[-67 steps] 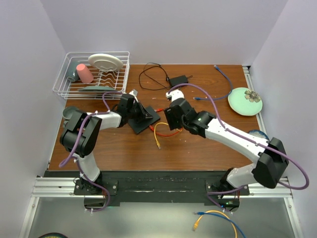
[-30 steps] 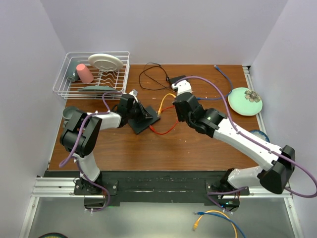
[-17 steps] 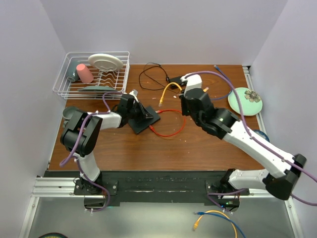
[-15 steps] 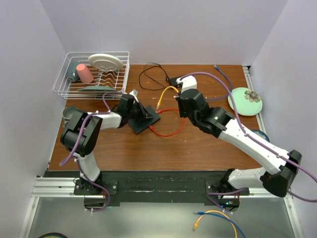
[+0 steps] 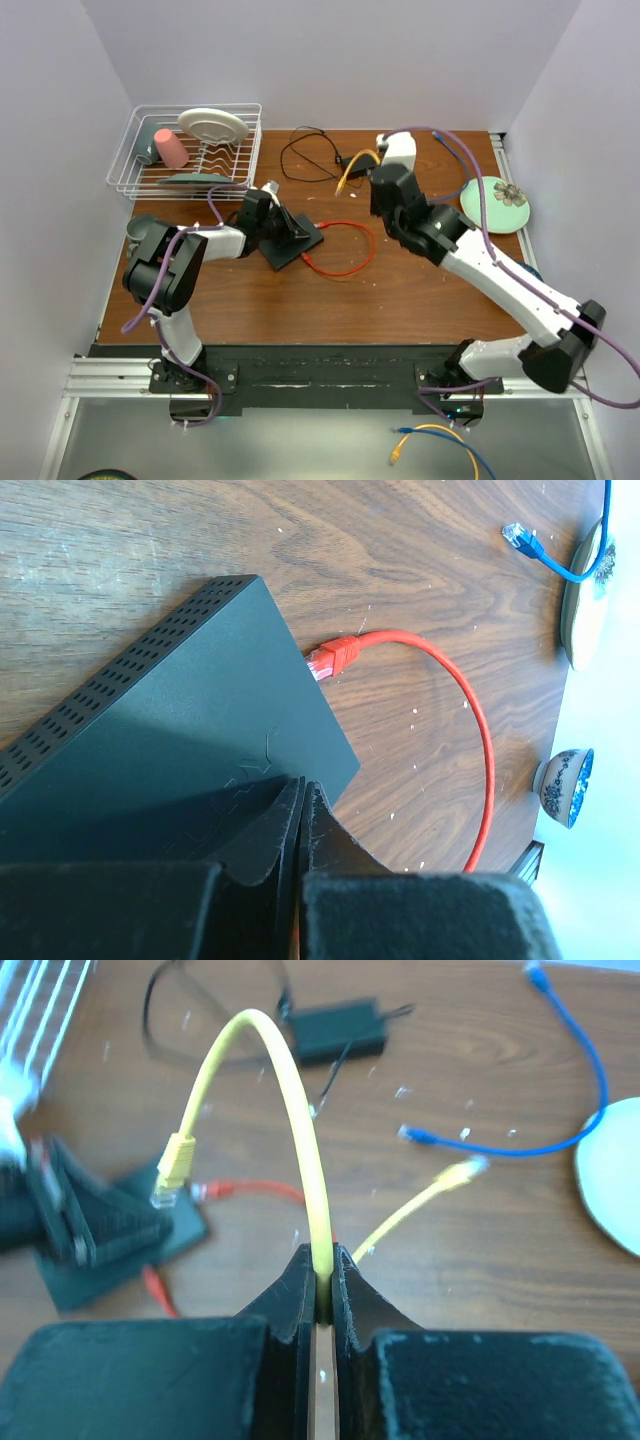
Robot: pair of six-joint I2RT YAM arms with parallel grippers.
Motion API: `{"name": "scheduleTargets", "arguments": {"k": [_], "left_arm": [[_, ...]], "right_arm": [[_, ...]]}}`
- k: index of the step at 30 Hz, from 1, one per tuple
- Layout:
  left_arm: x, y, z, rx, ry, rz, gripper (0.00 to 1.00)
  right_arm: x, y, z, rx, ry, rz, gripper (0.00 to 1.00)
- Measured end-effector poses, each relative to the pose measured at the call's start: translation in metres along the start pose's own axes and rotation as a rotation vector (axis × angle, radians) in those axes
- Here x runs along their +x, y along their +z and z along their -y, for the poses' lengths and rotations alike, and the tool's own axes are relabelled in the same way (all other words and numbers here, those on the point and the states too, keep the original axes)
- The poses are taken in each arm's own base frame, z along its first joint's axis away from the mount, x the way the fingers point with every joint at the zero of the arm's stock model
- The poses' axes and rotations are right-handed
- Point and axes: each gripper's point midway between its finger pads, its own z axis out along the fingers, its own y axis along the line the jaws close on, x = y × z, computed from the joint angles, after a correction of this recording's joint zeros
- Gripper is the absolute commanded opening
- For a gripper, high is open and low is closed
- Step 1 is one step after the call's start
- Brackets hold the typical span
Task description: Pull the plug from the switch port
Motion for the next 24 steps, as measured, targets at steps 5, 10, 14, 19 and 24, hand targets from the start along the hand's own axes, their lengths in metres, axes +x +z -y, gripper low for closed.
{"name": "scheduleTargets", "arguments": {"k": [5,10,14,19,24], "left_arm": [[0.000,0.000,0.000,0.000,-0.001,-0.001,0.00],[0.000,0.000,0.000,0.000,-0.002,-0.002,0.00],[0.001,-0.001,0.000,-0.001,-0.004,-0.004,0.00],[0.004,-0.003,0.000,0.000,-0.019,-0.009,0.00],[0.005,-0.004,-0.001,-0.001,-0.020,-0.012,0.00]], "right_arm": [[-0.038,0.062,0.034,0.149,0.175,0.025,0.00],[-0.010,0.155,0.106,0.323,0.353,-0.080,0.00],[0.028,0.212,0.148,0.405,0.437,-0.174,0.00],[0.028,0.255,0.149,0.412,0.451,-0.176,0.00],[0.012,0.287,0.145,0.408,0.476,-0.132,0.47]]}}
